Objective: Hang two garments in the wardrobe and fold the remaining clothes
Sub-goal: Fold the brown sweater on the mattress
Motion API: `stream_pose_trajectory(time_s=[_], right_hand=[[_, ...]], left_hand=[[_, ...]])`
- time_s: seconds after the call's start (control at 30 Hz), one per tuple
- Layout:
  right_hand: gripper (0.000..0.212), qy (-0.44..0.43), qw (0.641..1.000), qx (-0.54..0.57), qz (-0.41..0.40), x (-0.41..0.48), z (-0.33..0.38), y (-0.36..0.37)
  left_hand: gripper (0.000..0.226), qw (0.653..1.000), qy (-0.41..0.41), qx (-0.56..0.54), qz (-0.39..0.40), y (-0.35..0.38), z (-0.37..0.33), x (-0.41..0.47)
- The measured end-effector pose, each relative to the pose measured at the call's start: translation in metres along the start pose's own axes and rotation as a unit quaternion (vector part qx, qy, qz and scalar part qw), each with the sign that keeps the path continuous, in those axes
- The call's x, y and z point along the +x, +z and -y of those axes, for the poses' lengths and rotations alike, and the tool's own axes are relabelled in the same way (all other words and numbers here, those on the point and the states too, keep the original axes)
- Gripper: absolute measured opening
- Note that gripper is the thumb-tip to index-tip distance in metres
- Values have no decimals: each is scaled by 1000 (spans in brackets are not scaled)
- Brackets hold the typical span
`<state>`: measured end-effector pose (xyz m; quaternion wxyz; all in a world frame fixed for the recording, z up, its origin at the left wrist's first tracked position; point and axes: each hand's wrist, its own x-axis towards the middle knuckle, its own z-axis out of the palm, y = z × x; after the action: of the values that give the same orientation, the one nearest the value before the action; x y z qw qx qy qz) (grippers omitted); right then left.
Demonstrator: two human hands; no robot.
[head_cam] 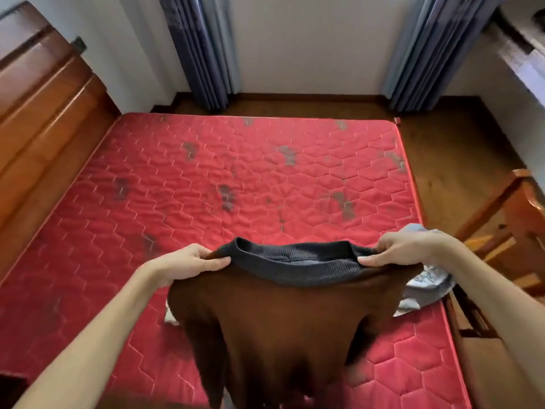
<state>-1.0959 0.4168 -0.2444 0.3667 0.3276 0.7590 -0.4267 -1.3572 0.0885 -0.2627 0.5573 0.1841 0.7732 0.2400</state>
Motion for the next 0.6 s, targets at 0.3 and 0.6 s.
stream_pose_trajectory(time_s=[0.3, 0.6], right_hand=[[62, 35, 991, 57, -118, 277, -28, -22], [22, 18, 936, 50, -347, 533, -75, 35]], left_hand=[[51, 981, 52, 74, -170, -29, 55, 283], [24, 932, 26, 163, -322, -34, 157, 503]])
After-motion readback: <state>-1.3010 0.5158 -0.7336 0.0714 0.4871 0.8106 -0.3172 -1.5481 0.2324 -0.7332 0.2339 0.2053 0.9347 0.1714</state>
